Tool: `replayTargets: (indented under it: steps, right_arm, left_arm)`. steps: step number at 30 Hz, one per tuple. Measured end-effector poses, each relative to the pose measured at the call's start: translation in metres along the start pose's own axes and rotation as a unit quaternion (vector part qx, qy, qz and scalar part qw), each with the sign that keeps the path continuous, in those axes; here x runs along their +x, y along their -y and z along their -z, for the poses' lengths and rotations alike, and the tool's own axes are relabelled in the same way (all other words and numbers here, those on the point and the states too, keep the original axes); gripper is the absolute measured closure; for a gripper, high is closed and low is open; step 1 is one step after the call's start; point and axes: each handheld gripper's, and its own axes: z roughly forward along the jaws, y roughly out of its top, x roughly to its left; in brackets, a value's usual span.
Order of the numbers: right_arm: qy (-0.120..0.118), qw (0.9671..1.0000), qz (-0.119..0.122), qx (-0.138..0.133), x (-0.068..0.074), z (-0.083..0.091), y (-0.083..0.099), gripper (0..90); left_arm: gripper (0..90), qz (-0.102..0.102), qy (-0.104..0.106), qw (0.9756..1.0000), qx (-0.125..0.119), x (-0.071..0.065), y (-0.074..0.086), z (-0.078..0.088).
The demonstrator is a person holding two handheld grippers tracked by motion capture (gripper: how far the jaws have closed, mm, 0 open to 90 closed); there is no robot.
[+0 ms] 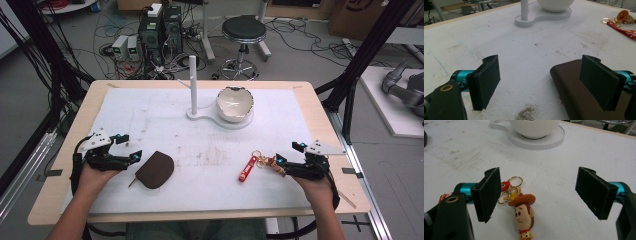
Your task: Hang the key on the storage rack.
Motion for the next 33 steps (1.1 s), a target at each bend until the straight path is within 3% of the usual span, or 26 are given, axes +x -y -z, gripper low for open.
replayTargets:
  steps: [10, 20, 33]
  right_arm:
    - [-0.006, 0.9999, 0.004, 0.008, -0.003, -0.004, 0.004, 21.3]
    - [-0.007, 0.9999, 0.010, 0.011, 0.001, -0.005, 0.004, 21.3]
    - [-0.015, 0.9980, 0.031, 0.052, 0.003, -0.014, 0.011, 21.4]
  left_arm:
    - [17.2, -0.005, 0.003, 0.9998, 0.018, -0.001, 0.002, -0.004]
    - [17.2, -0.001, 0.002, 0.9999, 0.012, 0.001, 0.002, -0.003]
    - [17.2, -0.003, 0.002, 0.9998, 0.017, 0.000, 0.002, -0.005]
